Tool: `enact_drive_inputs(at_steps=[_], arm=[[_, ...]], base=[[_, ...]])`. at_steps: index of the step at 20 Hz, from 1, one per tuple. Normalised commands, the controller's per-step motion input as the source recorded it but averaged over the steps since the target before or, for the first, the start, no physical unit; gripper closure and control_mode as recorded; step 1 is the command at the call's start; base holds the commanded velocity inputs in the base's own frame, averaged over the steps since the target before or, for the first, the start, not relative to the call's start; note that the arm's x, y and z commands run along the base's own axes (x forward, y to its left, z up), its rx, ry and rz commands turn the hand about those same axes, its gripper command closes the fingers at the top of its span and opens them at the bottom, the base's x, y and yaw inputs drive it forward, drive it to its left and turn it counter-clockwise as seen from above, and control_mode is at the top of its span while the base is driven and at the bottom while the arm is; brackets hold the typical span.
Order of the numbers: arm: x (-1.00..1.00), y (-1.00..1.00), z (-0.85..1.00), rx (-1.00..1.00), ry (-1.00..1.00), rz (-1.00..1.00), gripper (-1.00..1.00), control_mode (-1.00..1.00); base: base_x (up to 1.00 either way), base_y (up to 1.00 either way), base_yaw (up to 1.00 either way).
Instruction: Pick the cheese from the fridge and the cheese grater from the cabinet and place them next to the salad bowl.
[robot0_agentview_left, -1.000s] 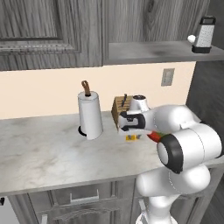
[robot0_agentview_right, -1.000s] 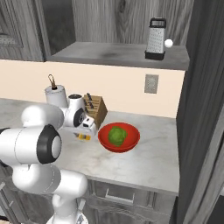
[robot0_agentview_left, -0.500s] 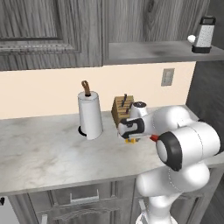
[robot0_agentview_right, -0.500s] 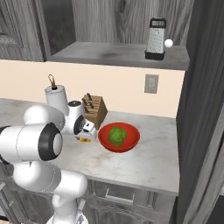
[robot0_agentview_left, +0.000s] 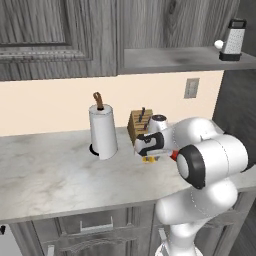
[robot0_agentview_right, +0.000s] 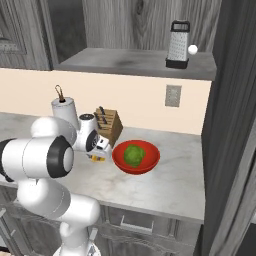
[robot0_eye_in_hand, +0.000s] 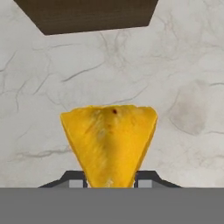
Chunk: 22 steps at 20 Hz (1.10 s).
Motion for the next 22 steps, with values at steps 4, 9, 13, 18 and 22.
enact_drive_inputs(at_steps=[4,9,13,18,22], arm=[[-0.02,-0.14,-0.09,-0.02,0.02,0.00,-1.00,-1.00],[0.00,-0.10,0.08,0.00,0.00,0.00,-1.00,-1.00],[-0.08,-0.05,0.35,0.00,0.00,0.00,-1.00,-1.00],[-0.08,-0.01,0.49,0.00,0.10,0.00,-1.00,-1.00],[-0.10,-0.10,0.51,0.00,0.05,0.00,-1.00,-1.00]], base=[[0.00,0.00,0.00],[0.00,0.00,0.00],[0.00,0.00,0.00],[0.00,0.00,0.00],[0.00,0.00,0.00]])
